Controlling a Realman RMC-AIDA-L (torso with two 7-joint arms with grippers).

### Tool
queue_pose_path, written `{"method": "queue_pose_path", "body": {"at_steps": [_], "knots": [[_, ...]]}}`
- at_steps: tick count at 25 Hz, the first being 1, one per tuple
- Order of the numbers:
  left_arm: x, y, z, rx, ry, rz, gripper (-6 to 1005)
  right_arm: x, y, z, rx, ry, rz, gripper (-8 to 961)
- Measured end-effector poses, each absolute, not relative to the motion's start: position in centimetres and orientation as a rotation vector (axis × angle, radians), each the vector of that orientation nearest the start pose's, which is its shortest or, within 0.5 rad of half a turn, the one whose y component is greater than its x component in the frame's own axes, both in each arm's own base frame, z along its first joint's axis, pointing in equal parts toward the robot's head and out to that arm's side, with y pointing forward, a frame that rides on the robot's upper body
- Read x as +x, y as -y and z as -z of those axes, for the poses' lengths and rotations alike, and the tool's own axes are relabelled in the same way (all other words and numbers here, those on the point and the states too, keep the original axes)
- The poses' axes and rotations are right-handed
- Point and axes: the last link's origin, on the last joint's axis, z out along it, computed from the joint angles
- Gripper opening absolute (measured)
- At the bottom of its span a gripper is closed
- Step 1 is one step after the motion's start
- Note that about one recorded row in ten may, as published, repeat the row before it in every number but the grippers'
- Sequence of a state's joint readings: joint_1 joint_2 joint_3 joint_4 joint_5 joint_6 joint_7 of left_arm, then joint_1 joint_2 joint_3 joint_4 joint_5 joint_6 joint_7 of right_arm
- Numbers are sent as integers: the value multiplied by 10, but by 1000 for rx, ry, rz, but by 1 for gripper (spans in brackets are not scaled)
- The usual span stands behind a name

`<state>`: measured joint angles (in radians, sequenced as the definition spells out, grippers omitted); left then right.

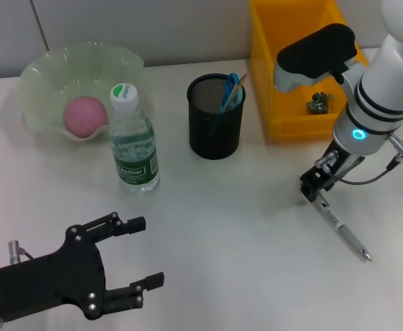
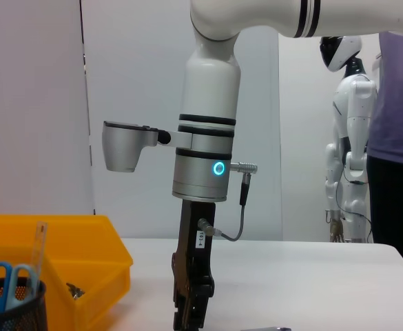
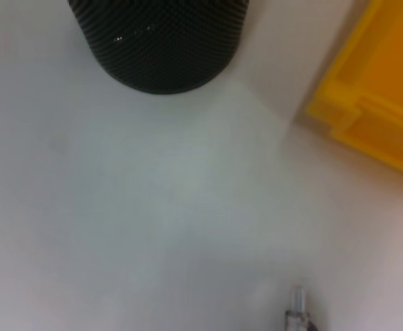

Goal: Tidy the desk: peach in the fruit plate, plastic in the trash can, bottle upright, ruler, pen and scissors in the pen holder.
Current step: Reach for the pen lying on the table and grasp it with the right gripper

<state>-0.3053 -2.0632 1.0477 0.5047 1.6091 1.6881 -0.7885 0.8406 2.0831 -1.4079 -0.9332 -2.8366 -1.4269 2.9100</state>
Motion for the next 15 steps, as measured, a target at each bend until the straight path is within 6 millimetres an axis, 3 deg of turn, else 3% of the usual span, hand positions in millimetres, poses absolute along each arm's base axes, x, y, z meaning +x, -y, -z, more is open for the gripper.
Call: {"method": "queue_pose_path", "body": {"at_steps": [15], "knots": [[-278, -244, 32, -2739, 89, 956, 798, 206, -391, 31, -2224, -1227, 747, 322]]}}
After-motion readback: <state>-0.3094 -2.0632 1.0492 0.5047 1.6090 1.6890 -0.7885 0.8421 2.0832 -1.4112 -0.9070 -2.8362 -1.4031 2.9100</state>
